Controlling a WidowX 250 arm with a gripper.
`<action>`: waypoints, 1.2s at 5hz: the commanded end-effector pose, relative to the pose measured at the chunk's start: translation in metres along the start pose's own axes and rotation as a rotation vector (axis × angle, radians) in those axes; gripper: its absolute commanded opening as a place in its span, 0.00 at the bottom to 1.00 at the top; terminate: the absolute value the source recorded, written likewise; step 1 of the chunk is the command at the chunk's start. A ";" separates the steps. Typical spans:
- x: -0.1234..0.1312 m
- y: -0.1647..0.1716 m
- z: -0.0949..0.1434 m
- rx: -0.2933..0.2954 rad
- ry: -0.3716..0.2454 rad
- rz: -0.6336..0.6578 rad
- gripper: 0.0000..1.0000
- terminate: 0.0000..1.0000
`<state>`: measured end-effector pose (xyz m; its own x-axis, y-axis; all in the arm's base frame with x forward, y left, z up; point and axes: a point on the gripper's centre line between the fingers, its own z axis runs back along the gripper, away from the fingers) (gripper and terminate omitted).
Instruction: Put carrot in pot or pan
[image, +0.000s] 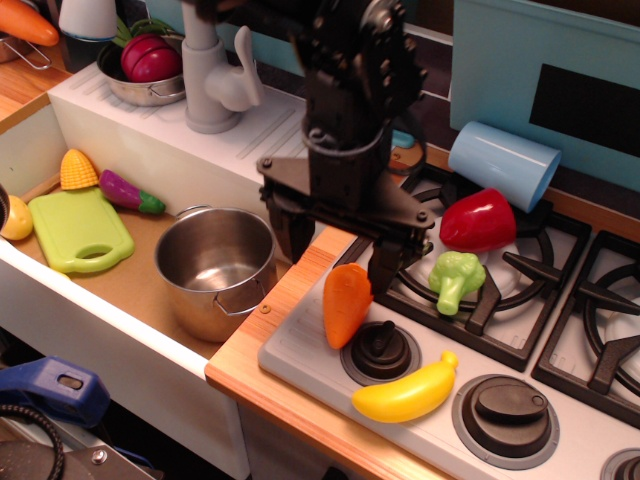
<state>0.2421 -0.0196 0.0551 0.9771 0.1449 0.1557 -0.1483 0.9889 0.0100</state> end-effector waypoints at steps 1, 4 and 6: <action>0.002 0.001 -0.009 -0.026 -0.034 0.005 1.00 0.00; 0.003 0.002 -0.027 -0.060 -0.041 0.021 0.00 0.00; 0.006 0.034 0.002 0.083 -0.036 -0.074 0.00 0.00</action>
<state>0.2380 0.0323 0.0534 0.9851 0.0288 0.1698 -0.0588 0.9830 0.1738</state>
